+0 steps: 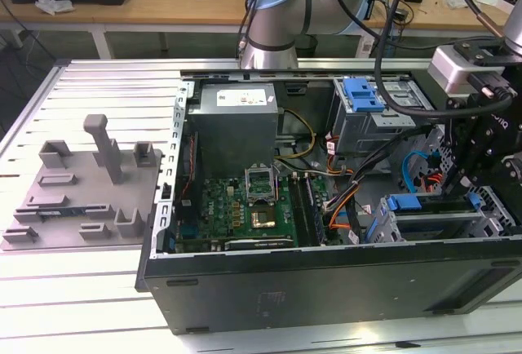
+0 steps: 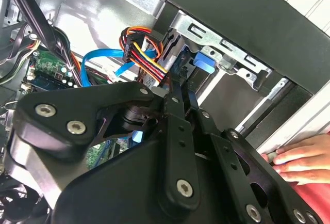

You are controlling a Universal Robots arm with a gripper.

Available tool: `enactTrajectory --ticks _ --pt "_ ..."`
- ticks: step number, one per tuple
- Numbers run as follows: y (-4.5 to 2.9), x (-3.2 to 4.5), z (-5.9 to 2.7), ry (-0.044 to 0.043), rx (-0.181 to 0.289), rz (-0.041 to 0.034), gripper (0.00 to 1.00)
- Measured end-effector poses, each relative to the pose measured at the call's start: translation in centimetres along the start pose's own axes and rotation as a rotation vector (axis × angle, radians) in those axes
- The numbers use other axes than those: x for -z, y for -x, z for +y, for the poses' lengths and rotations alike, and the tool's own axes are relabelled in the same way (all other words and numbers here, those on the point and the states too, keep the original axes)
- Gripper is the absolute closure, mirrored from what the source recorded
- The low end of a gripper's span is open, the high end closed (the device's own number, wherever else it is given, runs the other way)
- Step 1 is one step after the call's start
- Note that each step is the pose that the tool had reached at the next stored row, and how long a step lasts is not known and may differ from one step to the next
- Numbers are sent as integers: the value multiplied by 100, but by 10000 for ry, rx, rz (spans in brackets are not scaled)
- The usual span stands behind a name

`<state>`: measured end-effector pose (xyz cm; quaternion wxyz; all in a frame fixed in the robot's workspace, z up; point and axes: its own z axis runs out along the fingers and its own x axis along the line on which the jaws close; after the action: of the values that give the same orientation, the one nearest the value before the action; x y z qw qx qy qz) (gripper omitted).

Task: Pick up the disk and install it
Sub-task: 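Insert the first disk wire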

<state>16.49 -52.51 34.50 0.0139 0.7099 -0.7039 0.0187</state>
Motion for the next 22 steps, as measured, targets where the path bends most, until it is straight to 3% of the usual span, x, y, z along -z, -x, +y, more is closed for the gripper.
enactTrajectory --ticks 22 --pt "-23 -34 0 9 -208 3 83"
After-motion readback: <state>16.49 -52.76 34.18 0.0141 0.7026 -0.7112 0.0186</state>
